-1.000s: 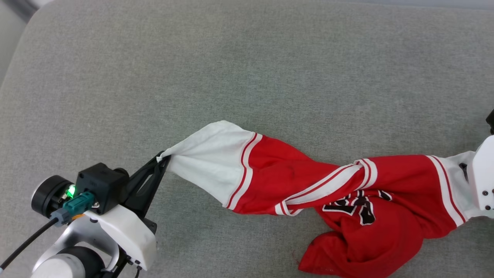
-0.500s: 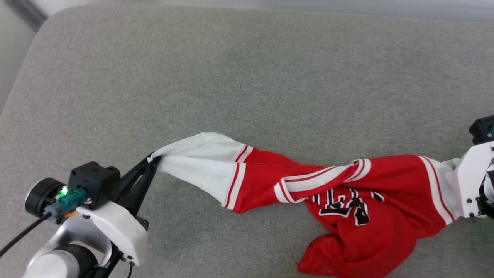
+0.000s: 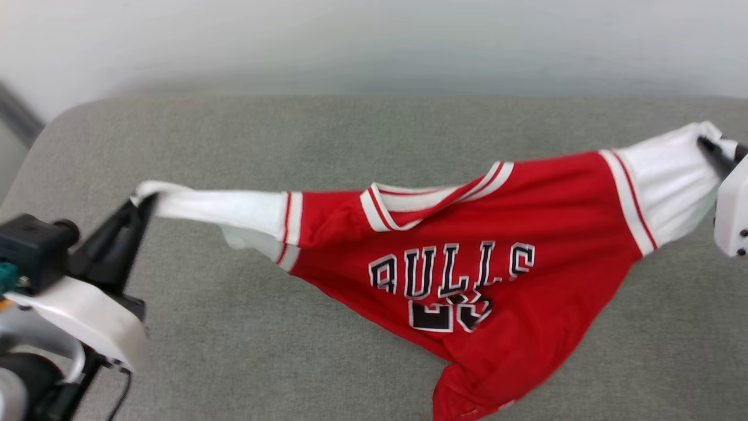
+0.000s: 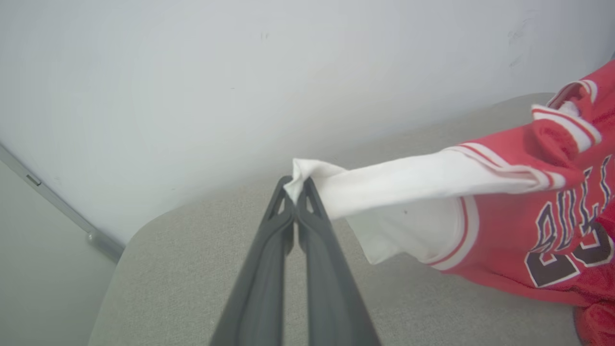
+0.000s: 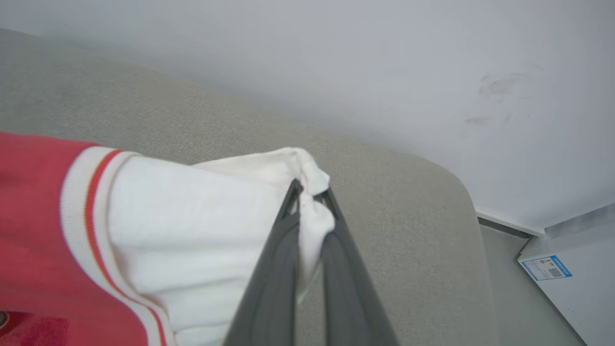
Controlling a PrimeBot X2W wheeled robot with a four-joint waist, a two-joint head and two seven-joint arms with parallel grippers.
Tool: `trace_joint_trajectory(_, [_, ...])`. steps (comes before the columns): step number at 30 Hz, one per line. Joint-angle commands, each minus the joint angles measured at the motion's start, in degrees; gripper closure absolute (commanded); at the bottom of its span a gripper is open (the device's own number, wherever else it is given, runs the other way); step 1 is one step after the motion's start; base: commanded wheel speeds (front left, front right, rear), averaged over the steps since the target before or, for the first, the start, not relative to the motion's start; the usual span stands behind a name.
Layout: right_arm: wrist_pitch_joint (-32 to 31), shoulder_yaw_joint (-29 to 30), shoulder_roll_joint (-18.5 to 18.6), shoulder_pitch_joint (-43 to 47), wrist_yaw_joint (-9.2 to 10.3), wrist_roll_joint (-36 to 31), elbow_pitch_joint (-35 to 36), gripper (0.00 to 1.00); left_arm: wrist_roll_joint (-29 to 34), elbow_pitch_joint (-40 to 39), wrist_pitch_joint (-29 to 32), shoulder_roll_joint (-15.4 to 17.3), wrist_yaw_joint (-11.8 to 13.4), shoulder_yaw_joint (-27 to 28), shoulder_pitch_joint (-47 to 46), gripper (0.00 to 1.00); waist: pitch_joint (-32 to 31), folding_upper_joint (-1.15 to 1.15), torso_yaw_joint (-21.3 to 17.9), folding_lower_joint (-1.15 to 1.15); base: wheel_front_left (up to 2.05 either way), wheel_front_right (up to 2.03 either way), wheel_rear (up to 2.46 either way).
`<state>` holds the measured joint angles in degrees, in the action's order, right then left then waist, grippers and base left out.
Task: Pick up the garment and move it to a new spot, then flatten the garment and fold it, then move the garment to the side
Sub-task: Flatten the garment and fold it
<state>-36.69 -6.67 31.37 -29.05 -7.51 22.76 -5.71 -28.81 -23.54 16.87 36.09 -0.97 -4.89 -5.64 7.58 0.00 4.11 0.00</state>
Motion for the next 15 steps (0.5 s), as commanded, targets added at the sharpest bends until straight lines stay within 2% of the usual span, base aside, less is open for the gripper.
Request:
trace_joint_trajectory(1, [1.1,0.4,0.9,-1.3,0.04,0.4,1.6,1.0,-0.1,-1.0,0.5,1.5,0.4,1.6,-1.2,1.0,-2.3,0.0,-1.8,0.0,0.0,0.0,0.0])
trace_joint_trajectory(15, [7.1,1.8,0.0,-9.6,0.04,4.6,14.4,1.0,-3.8,-4.7,3.0,8.3,3.3,15.5,-10.9,1.0,-6.1,0.0,-4.5,0.0,0.0,0.0,0.0])
